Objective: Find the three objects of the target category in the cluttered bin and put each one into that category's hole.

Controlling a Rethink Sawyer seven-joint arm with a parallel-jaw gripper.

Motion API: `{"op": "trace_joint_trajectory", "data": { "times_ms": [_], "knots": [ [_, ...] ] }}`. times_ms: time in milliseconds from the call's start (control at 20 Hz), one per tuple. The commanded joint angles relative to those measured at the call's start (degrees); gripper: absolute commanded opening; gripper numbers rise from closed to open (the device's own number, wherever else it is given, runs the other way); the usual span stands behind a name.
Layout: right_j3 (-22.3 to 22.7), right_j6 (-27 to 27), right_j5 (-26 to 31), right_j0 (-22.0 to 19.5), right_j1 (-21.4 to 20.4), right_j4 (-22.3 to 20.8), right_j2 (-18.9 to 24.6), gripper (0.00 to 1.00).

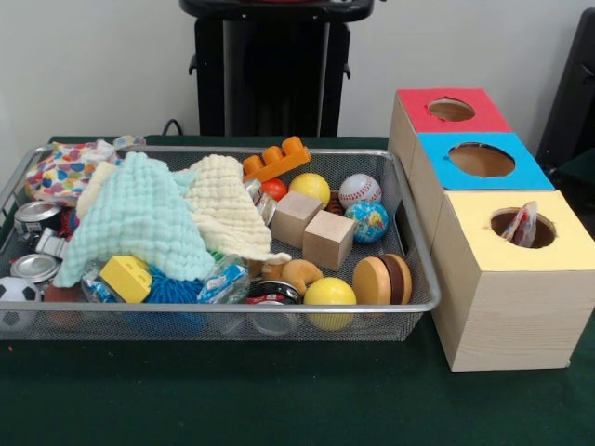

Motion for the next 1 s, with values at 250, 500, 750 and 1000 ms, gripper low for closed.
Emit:
{"op": "trace_joint_trajectory", "data": {
  "times_ms": [250, 500, 750, 1000],
  "knots": [
    [-1.96, 13.75, 4.66, 1.87, 0.22, -2.13, -2.24, 1.00],
    [-2.75, 9.62, 6.05, -0.77, 0.23, -2.63, -2.62, 1.00],
    [-4.27, 2.31, 7.04, -6.91, 0.41, -4.44, -2.19, 1.00],
    [-5.18, -1.19, 7.60, -11.94, 0.18, -6.69, -0.36, 1.00]
  ]
}}
